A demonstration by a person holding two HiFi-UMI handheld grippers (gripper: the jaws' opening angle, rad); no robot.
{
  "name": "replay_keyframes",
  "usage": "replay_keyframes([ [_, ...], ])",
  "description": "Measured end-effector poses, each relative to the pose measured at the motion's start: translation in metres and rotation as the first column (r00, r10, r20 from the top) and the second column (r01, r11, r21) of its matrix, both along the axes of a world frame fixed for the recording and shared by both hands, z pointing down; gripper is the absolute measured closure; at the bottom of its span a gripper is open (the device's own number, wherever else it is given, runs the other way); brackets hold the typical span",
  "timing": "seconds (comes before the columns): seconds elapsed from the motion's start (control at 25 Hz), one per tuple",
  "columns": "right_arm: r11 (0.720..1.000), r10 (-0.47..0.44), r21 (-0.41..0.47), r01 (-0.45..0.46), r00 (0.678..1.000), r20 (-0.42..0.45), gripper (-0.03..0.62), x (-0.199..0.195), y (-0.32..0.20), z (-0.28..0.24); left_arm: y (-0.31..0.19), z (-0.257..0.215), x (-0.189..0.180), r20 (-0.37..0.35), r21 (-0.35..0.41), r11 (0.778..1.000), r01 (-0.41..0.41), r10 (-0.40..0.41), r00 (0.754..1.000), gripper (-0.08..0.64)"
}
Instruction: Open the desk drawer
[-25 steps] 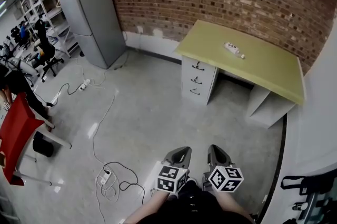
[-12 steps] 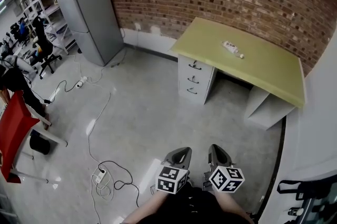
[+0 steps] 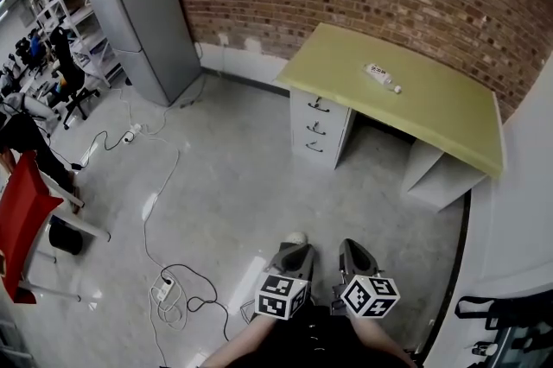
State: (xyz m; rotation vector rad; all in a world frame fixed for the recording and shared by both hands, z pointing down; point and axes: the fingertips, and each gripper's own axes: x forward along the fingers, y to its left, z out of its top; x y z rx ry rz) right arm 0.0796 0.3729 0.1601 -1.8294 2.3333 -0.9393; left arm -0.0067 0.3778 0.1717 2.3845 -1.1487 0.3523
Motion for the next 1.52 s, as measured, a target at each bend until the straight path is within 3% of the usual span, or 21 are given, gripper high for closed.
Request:
replay_keyframes([
  [0.44, 1.0, 0.011, -0.016, -0.01, 1.0, 0.007, 0.578, 0.009, -0.063, 0.006, -0.061, 0.001, 0.013, 0.015, -0.002, 1.0, -0.023, 0.023, 1.0, 0.551],
  [0.84, 1.0, -0.027, 0.003, 0.027, 1.0, -0.012, 0.578, 0.006, -0.147, 0.0, -0.15, -0.011, 0.01, -0.013, 0.011, 1.0, 0.007, -0.007, 1.0, 0.551],
  [1.52, 0.999, 0.035, -0.013, -0.035, 0.999, -0.031, 0.578, 0.015, -0.272, -0.006, -0.286, -0.019, 0.004, -0.029, 0.002, 1.0, -0.013, 0.013, 0.999, 0.551],
])
